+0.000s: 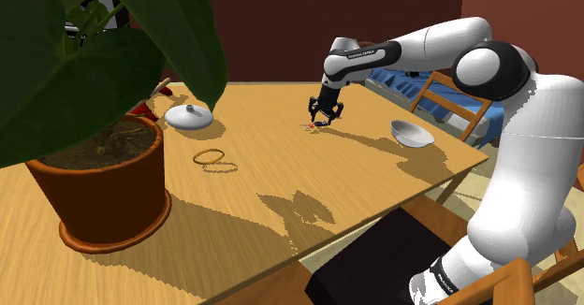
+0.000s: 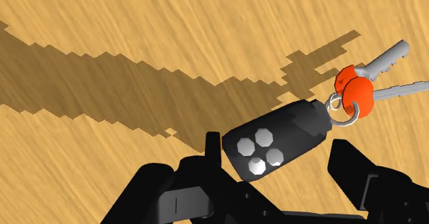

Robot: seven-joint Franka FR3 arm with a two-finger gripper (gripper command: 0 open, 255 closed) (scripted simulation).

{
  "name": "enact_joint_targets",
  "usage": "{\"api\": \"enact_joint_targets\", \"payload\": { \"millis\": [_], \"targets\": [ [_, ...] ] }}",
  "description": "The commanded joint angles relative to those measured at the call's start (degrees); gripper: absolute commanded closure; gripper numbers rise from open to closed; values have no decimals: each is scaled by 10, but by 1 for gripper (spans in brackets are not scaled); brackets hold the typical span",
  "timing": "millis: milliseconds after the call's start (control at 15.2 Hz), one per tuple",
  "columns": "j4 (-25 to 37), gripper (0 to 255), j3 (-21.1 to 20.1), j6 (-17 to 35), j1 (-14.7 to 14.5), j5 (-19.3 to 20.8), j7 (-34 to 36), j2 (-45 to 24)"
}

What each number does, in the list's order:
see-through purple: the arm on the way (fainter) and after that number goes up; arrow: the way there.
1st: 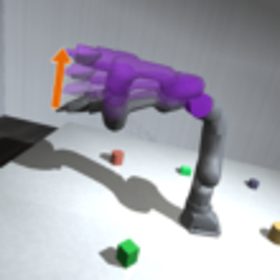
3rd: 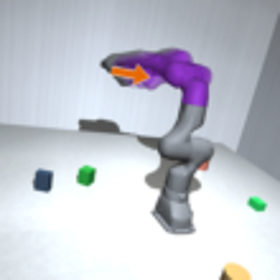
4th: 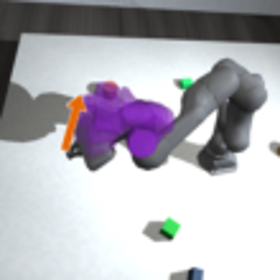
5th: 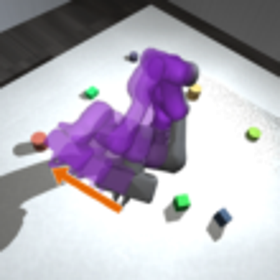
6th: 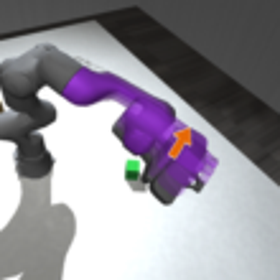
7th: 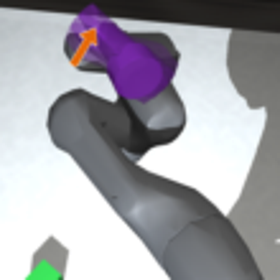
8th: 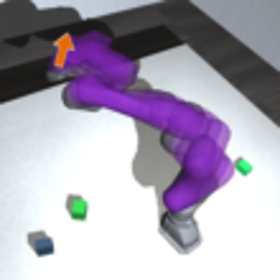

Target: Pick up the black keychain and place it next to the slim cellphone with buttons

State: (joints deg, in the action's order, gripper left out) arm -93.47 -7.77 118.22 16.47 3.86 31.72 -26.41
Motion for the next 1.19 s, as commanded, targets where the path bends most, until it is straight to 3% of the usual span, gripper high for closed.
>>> {"api": "enact_joint_targets", "payload": {
  "millis": [0,132,198,528,792,1122],
  "targets": [
    [0,255,0,0,0,0,0,0],
    [0,255,0,0,0,0,0,0],
    [0,0,0,0,0,0,0,0],
    [0,0,0,0,0,0,0,0],
    [41,0,-2,-63,0,-4,-3,22],
    [41,0,-2,-63,0,-4,-3,22]
  ]
}}
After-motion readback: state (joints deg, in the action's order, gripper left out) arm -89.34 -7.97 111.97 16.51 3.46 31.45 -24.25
